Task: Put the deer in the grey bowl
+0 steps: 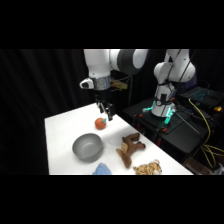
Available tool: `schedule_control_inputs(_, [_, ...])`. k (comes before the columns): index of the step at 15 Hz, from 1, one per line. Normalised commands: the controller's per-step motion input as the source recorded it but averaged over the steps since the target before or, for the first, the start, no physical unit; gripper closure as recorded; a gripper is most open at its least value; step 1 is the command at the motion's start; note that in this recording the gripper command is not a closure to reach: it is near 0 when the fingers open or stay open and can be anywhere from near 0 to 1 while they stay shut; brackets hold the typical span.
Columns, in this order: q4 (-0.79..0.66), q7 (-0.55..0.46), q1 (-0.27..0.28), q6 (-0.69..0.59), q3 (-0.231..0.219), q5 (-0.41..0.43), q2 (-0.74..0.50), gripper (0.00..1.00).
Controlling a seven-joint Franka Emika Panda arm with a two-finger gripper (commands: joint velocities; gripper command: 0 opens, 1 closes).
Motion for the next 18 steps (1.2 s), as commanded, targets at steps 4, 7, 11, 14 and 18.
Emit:
schedule_control_inputs(4, [-0.53, 0.22, 0.116, 0.34, 0.129, 0.085, -0.37, 0.0])
schedule_control_inputs(7, [-0.45, 0.21, 0.137, 0.52, 0.142, 0.126, -0.26, 0.0])
schedule_control_inputs(11, [-0.2, 0.16, 0.094, 0.62, 0.086, 0.014, 0.13, 0.0])
schedule_control_inputs(14, [0.04, 0.16, 0.056, 0.54, -0.028, -0.201, 0.45, 0.0])
schedule_control_inputs(18, [0.22, -0.13, 0.094, 0.37, -0.103, -0.186, 0.56, 0.0])
